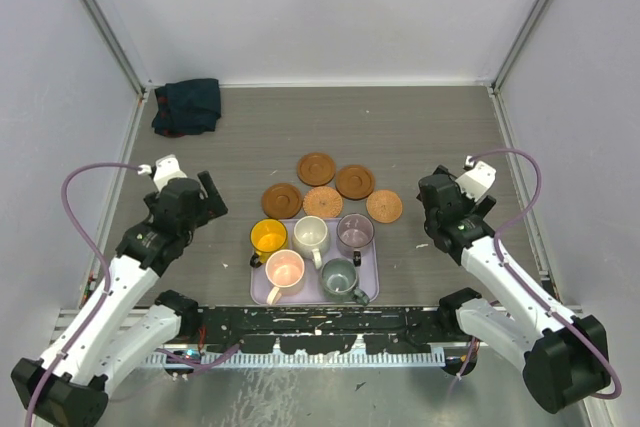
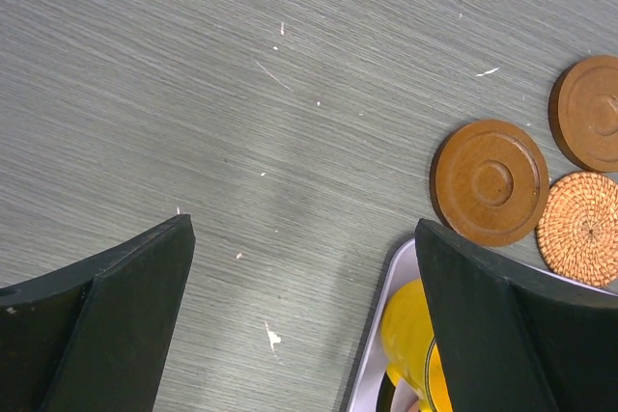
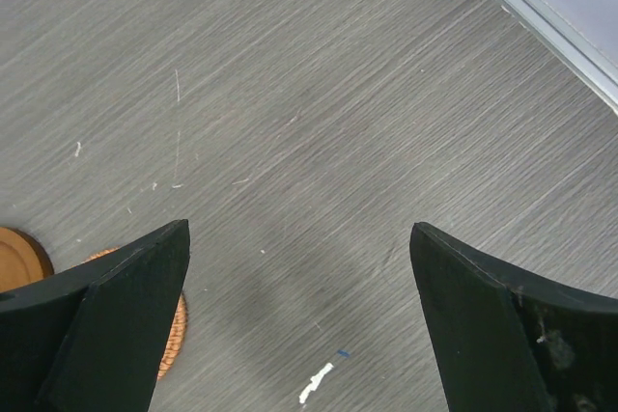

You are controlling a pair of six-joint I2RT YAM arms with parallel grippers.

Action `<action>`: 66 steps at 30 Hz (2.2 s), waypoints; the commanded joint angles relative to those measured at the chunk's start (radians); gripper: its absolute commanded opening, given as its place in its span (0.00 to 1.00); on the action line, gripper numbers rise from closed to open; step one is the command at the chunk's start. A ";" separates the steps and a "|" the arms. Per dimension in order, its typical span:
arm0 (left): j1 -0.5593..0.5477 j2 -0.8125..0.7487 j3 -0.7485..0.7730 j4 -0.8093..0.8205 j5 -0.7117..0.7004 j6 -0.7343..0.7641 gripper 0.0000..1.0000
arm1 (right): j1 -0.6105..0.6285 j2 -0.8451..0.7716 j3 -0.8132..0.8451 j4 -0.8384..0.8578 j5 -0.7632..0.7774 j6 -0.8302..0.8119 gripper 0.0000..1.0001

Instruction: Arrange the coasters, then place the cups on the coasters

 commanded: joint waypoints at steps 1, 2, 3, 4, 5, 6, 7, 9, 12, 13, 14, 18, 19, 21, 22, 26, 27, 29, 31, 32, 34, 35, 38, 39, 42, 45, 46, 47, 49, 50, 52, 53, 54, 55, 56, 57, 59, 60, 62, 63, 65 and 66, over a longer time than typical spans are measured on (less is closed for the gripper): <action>0.003 0.054 0.069 0.024 0.019 -0.019 0.98 | 0.003 0.000 0.052 0.014 0.044 0.153 1.00; 0.004 0.070 0.078 0.022 0.030 -0.019 0.98 | 0.002 -0.003 0.054 0.011 0.034 0.168 1.00; 0.003 0.085 0.085 0.020 0.044 -0.017 0.98 | 0.003 -0.006 0.056 0.012 0.028 0.175 1.00; 0.004 0.098 0.093 0.018 0.056 -0.017 0.98 | 0.002 -0.007 0.057 0.011 0.026 0.179 1.00; 0.003 0.111 0.101 0.017 0.069 -0.016 0.98 | 0.002 -0.009 0.060 0.006 0.024 0.178 1.00; 0.003 0.121 0.107 0.020 0.082 -0.012 0.98 | 0.002 -0.013 0.065 -0.006 0.021 0.178 1.00; 0.003 0.129 0.111 0.030 0.099 -0.009 0.98 | 0.003 -0.013 0.073 -0.020 0.025 0.183 1.00; 0.004 0.139 0.116 0.046 0.111 -0.013 0.98 | 0.002 -0.016 0.088 -0.056 0.041 0.193 1.00; 0.004 0.143 0.119 0.072 0.102 -0.032 0.98 | 0.003 -0.017 0.105 -0.064 0.056 0.125 1.00; 0.004 0.139 0.116 0.079 0.091 -0.045 0.98 | 0.003 -0.016 0.107 -0.064 0.068 0.109 1.00; 0.004 0.133 0.112 0.084 0.081 -0.060 0.98 | 0.002 -0.016 0.109 -0.065 0.079 0.097 1.00; 0.005 0.120 0.098 0.129 0.130 -0.039 0.98 | 0.003 -0.016 0.101 -0.055 0.082 0.086 1.00; 0.005 0.123 0.104 0.129 0.156 -0.032 0.98 | 0.002 -0.018 0.094 -0.047 0.083 0.093 1.00; 0.004 0.135 0.120 0.116 0.215 -0.033 0.98 | 0.003 -0.026 0.072 -0.033 0.104 0.133 1.00; 0.004 0.139 0.126 0.112 0.234 -0.038 0.98 | 0.002 -0.033 0.061 -0.023 0.109 0.145 1.00; 0.005 0.141 0.130 0.087 0.221 -0.057 0.98 | 0.002 -0.045 0.049 0.002 0.106 0.123 1.00; 0.005 0.134 0.124 0.092 0.209 -0.047 0.98 | 0.003 -0.044 0.057 -0.005 0.109 0.119 1.00; 0.005 0.103 0.093 0.153 0.221 0.008 0.98 | 0.003 -0.044 0.070 -0.019 0.110 0.113 1.00; 0.004 0.049 0.041 0.246 0.264 0.019 0.98 | 0.003 -0.047 0.078 -0.023 0.102 0.103 1.00; 0.004 0.022 0.012 0.292 0.281 0.005 0.98 | 0.003 -0.049 0.081 -0.023 0.096 0.097 1.00; 0.005 -0.030 -0.037 0.368 0.293 -0.031 0.98 | 0.003 -0.054 0.086 -0.021 0.082 0.087 1.00; 0.005 -0.036 -0.038 0.363 0.282 -0.046 0.98 | 0.002 -0.054 0.088 -0.021 0.077 0.084 1.00; 0.004 0.016 0.042 0.225 0.236 -0.062 0.98 | 0.003 -0.045 0.099 -0.022 0.064 0.063 1.00; 0.005 0.048 0.079 0.143 0.240 -0.043 0.98 | 0.003 -0.037 0.105 -0.023 0.060 0.053 1.00; 0.005 0.119 0.145 0.049 0.192 -0.017 0.98 | 0.003 -0.018 0.116 -0.024 0.048 0.017 1.00; 0.005 0.150 0.167 -0.021 0.085 -0.078 0.98 | 0.003 -0.007 0.121 -0.019 0.029 -0.017 1.00; 0.008 0.149 0.164 -0.030 0.059 -0.092 0.98 | 0.002 -0.005 0.121 -0.018 0.026 -0.024 1.00; 0.009 0.146 0.155 -0.023 0.051 -0.094 0.98 | 0.003 -0.003 0.121 -0.016 0.025 -0.029 1.00; 0.013 0.130 0.134 -0.003 0.045 -0.101 0.98 | 0.002 0.004 0.123 -0.015 0.025 -0.043 1.00; 0.014 0.123 0.118 0.017 0.046 -0.097 0.98 | 0.002 0.007 0.125 -0.015 0.028 -0.051 1.00; 0.014 0.106 0.088 0.064 0.053 -0.077 0.98 | 0.003 0.013 0.131 -0.013 0.032 -0.066 1.00; 0.015 0.101 0.075 0.087 0.051 -0.069 0.98 | 0.003 0.015 0.132 -0.010 0.035 -0.071 1.00; 0.016 0.098 0.067 0.094 0.036 -0.069 0.98 | 0.002 0.019 0.135 -0.005 0.034 -0.076 1.00; 0.014 0.095 0.067 0.090 0.028 -0.077 0.98 | 0.002 0.022 0.137 0.001 0.029 -0.079 1.00; 0.016 0.094 0.077 0.077 0.017 -0.083 0.98 | 0.002 0.027 0.139 0.007 0.019 -0.081 1.00; 0.015 0.094 0.085 0.068 0.012 -0.084 0.98 | 0.003 0.031 0.139 0.015 0.011 -0.084 1.00; 0.015 0.091 0.101 0.078 0.016 -0.050 0.98 | 0.003 0.035 0.142 0.036 -0.016 -0.093 1.00; 0.014 0.090 0.106 0.089 0.022 -0.025 0.98 | 0.003 0.038 0.143 0.047 -0.025 -0.098 1.00; 0.015 0.086 0.109 0.118 0.037 0.022 0.98 | 0.002 0.047 0.151 0.071 -0.045 -0.118 0.99; 0.014 0.082 0.111 0.131 0.040 0.042 0.98 | 0.003 0.052 0.158 0.080 -0.052 -0.127 0.98; 0.015 0.078 0.113 0.154 0.036 0.072 0.98 | 0.003 0.069 0.178 0.092 -0.066 -0.142 0.97; 0.014 0.076 0.113 0.168 0.032 0.082 0.98 | 0.003 0.079 0.189 0.095 -0.071 -0.151 0.97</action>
